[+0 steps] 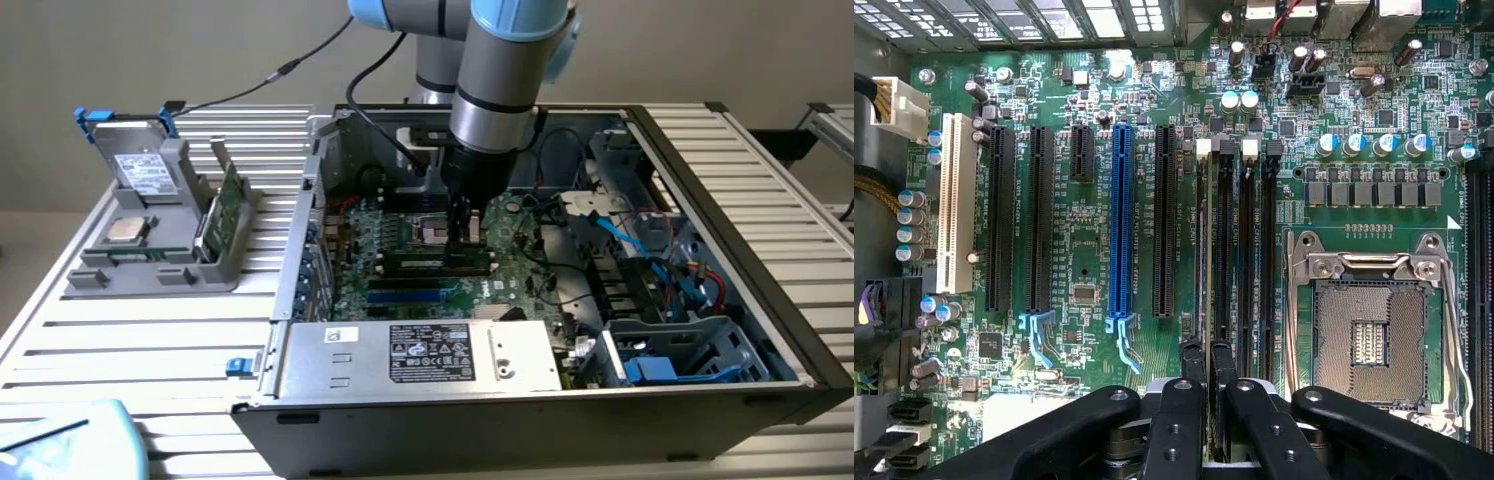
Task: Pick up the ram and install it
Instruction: 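Insert the ram into the slot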
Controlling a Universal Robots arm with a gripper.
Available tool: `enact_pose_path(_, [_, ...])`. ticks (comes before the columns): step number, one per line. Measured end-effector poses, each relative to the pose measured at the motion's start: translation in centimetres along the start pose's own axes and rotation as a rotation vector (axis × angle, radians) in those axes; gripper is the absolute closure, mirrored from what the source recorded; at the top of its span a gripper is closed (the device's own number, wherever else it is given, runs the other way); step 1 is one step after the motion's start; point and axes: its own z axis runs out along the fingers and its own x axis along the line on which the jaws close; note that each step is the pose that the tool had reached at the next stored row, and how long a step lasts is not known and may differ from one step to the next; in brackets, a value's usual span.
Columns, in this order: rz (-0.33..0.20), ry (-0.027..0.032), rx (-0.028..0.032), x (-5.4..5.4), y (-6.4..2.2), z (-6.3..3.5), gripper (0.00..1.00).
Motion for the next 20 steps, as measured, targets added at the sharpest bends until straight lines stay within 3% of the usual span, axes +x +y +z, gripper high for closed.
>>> enact_pose_path(20, [0.0,0.0003,0.0006,-0.02,0.0,0.27,0.86])
